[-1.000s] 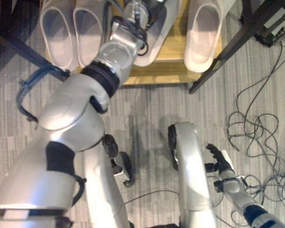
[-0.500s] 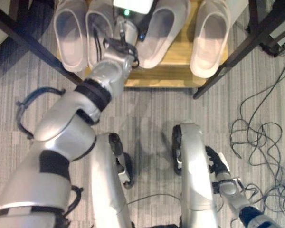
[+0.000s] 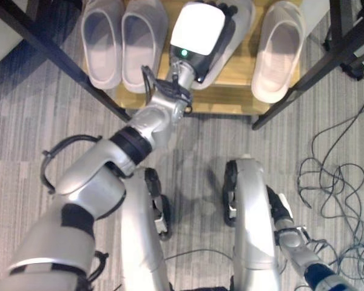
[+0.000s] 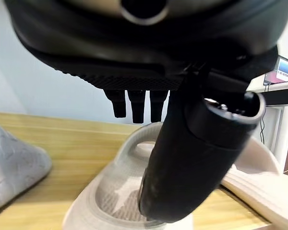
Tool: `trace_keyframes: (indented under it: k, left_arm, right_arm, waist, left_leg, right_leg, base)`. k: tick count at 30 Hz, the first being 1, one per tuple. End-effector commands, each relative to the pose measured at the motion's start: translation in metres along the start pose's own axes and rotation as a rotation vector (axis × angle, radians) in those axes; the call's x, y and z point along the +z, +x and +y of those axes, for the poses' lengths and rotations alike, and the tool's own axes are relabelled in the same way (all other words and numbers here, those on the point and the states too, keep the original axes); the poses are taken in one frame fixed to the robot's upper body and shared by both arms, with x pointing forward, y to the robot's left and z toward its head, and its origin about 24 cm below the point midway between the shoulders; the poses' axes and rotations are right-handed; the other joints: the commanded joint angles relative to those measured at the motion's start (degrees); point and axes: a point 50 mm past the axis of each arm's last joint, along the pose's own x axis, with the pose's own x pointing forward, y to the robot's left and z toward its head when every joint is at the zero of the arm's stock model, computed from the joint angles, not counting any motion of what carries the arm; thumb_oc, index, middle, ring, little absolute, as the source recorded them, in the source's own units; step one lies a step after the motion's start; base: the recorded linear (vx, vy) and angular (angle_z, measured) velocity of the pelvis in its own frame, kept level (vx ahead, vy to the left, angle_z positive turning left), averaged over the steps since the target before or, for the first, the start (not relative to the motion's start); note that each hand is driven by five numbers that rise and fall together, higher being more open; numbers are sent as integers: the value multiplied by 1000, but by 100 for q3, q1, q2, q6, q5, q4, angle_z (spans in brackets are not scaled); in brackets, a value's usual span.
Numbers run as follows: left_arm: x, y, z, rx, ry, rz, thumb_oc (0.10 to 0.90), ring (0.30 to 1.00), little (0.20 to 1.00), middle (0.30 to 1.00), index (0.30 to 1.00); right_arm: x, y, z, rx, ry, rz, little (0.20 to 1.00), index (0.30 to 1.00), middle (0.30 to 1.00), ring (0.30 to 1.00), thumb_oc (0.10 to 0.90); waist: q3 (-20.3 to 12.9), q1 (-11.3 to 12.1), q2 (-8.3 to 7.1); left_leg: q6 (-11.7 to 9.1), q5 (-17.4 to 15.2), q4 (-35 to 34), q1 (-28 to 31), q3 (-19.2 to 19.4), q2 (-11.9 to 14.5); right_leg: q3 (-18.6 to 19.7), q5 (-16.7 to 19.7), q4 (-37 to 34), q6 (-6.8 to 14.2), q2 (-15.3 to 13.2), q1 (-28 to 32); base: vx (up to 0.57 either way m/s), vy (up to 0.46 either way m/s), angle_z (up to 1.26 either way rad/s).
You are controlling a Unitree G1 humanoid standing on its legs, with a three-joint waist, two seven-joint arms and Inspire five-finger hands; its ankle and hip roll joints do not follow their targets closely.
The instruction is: Arrange the slippers neatly on the shoe rack.
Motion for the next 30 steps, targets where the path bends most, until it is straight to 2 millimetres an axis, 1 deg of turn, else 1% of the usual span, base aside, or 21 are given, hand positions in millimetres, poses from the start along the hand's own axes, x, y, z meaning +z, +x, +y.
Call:
trace_keyframes:
  k: [1, 3, 4, 6, 7, 11, 17, 19, 21, 22, 23, 26, 27, 28, 30]
  left_arm:
    - [17, 27, 55, 206, -75, -62, 800, 900, 900, 900, 900]
    - [24, 27, 53, 207, -89, -78, 800, 900, 900, 900, 900]
    - [24, 27, 53, 207, -89, -78, 800, 900, 900, 900, 900]
    - [33, 28, 52, 213, -91, -95, 800, 900, 900, 900, 900]
    - [33, 28, 52, 213, -92, -95, 800, 900, 900, 900, 900]
    - [48, 32, 51, 213, -182, -93, 800, 900, 900, 900, 900]
    - [55, 39, 54, 205, -264, -79, 800, 900, 900, 900, 900]
    - [53, 42, 52, 196, -339, -43, 800, 900, 900, 900, 900]
    - [54, 45, 55, 208, -346, -39, 800, 900, 900, 900, 900]
    - [50, 49, 62, 229, -317, -33, 800, 900, 900, 900, 900]
    - [49, 49, 62, 230, -317, -34, 800, 900, 900, 900, 900]
    - [39, 60, 84, 283, -240, -27, 800, 900, 900, 900, 900]
    - [39, 60, 84, 283, -240, -27, 800, 900, 900, 900, 900]
    - [36, 62, 89, 293, -212, -25, 800, 900, 900, 900, 900]
    - [18, 67, 99, 298, -126, 5, 800, 900, 900, 900, 900]
  right_arm:
    - [10, -2, -2, -45, 73, -57, 900, 900, 900, 900, 800]
    - [9, -2, -1, -40, 64, -51, 900, 900, 900, 900, 800]
    - [9, -2, -1, -40, 64, -51, 900, 900, 900, 900, 800]
    - [8, -2, 0, -33, 56, -48, 900, 900, 900, 900, 800]
    - [8, -3, 0, -33, 57, -48, 900, 900, 900, 900, 800]
    - [6, -3, 0, -26, 53, -41, 900, 900, 900, 900, 800]
    - [5, -3, 3, -3, 48, -35, 900, 900, 900, 900, 800]
    - [2, -4, 7, 14, 49, -17, 900, 900, 900, 900, 800]
    - [2, -3, 9, 20, 47, -14, 900, 900, 900, 900, 800]
    - [1, -3, 9, 25, 38, -11, 900, 900, 900, 900, 800]
    - [1, -3, 9, 26, 38, -12, 900, 900, 900, 900, 800]
    - [1, -2, 11, 35, 19, -14, 900, 900, 900, 900, 800]
    - [1, -2, 11, 36, 19, -14, 900, 900, 900, 900, 800]
    - [0, -2, 10, 36, 14, -14, 900, 900, 900, 900, 800]
    - [2, -1, 9, 37, 1, -22, 900, 900, 900, 900, 800]
  waist:
    - [-177, 79, -164]
    - [-177, 73, -163]
    - [-177, 74, -162]
    - [-177, 50, -164]
    - [-177, 53, -162]
    - [-177, -21, -190]
    - [-177, -78, -214]
    - [-177, -120, -222]
    - [-177, -144, -234]
    - [-177, -164, -247]
    - [-177, -165, -250]
    - [-177, -215, -279]
    - [-177, -216, -282]
    - [-177, -228, -300]
    - [-177, -263, -334]
  left_leg:
    - [220, -192, -217, 83, -575, -463]
    - [218, -187, -220, 83, -583, -466]
    - [218, -187, -219, 83, -583, -466]
    - [219, -186, -210, 83, -597, -469]
    - [219, -186, -210, 83, -598, -469]
    - [223, -173, -188, 83, -599, -493]
    - [217, -159, -183, 83, -595, -488]
    - [216, -158, -181, 83, -601, -485]
    - [214, -157, -183, 83, -600, -477]
    - [210, -158, -175, 83, -613, -468]
    - [210, -158, -176, 83, -613, -467]
    - [199, -158, -156, 83, -633, -432]
    - [199, -157, -158, 83, -631, -432]
    - [193, -159, -154, 83, -637, -418]
    - [168, -136, -183, 83, -656, -380]
  right_leg:
    - [93, -735, 329, -558, -388, 523]
    - [110, -730, 327, -563, -383, 523]
    - [111, -730, 328, -562, -383, 523]
    - [113, -727, 332, -562, -385, 523]
    - [113, -726, 332, -562, -385, 523]
    - [120, -717, 336, -564, -396, 523]
    - [149, -721, 346, -571, -380, 523]
    - [168, -728, 325, -574, -377, 523]
    - [170, -720, 316, -571, -379, 523]
    - [178, -711, 315, -568, -373, 523]
    - [178, -711, 313, -569, -373, 523]
    - [183, -684, 307, -555, -354, 523]
    - [184, -684, 305, -555, -353, 523]
    - [201, -671, 304, -555, -347, 523]
    - [204, -627, 257, -544, -340, 523]
  base:
    - [0, 0, 0]
    - [0, 0, 0]
    - [0, 0, 0]
    - [0, 0, 0]
    - [0, 0, 0]
    - [0, 0, 0]
    - [0, 0, 0]
    - [6, 6, -2]
    - [0, 0, 0]
    - [0, 0, 0]
    - [0, 0, 0]
    - [7, 5, -1]
    - [14, 3, -4]
    - [20, 11, -5]
    - [29, 24, -6]
